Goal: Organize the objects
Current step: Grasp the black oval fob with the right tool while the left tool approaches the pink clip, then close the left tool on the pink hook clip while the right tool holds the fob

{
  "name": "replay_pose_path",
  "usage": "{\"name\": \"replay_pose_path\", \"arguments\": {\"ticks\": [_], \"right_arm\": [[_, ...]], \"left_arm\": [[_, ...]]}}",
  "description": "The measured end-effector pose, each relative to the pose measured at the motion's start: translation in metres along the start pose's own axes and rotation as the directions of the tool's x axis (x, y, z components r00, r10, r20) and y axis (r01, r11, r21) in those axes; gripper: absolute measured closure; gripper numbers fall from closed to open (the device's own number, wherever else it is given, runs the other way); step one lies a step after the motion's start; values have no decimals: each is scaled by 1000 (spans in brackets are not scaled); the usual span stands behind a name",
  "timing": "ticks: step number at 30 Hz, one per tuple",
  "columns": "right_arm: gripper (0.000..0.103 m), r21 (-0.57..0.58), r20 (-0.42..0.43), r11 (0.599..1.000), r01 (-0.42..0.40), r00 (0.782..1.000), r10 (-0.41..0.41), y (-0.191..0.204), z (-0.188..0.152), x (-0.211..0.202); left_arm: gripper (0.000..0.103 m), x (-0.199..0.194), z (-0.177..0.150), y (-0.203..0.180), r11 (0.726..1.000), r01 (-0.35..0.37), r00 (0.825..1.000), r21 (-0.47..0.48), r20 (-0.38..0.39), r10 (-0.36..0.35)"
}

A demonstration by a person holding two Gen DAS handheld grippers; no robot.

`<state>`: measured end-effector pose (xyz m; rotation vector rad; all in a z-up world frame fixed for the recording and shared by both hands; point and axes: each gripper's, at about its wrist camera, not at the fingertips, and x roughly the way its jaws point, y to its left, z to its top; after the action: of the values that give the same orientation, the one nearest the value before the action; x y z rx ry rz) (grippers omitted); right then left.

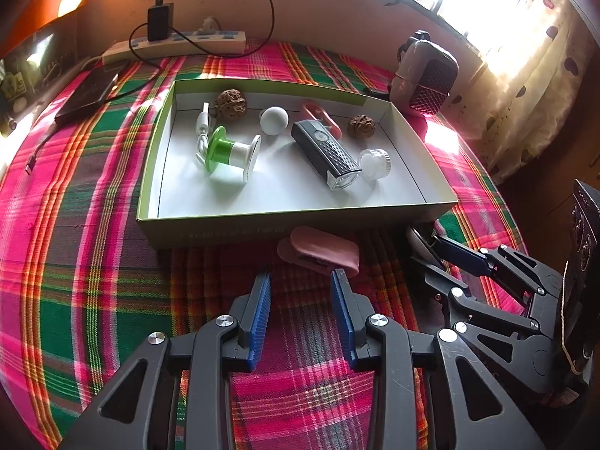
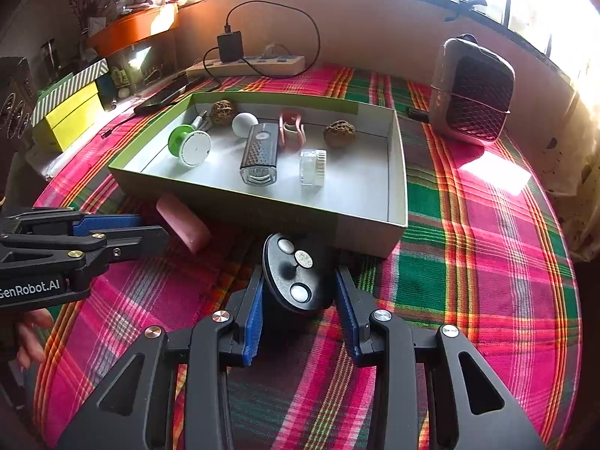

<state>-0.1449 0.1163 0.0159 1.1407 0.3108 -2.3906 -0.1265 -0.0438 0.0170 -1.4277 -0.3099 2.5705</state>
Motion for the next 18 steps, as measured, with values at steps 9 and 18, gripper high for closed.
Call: {"name": "replay_pose_path", "arguments": {"ticks": [9, 18], "right_arm": [[66, -95, -13, 994, -60, 998, 59, 29, 16, 6], [66, -120, -56, 977, -176, 984, 171, 41, 19, 9]], "left_arm": [[72, -6, -4, 12, 1000, -1, 1000, -30, 10, 1], [72, -15, -6, 28, 997, 0, 1000, -72, 26, 2]]}}
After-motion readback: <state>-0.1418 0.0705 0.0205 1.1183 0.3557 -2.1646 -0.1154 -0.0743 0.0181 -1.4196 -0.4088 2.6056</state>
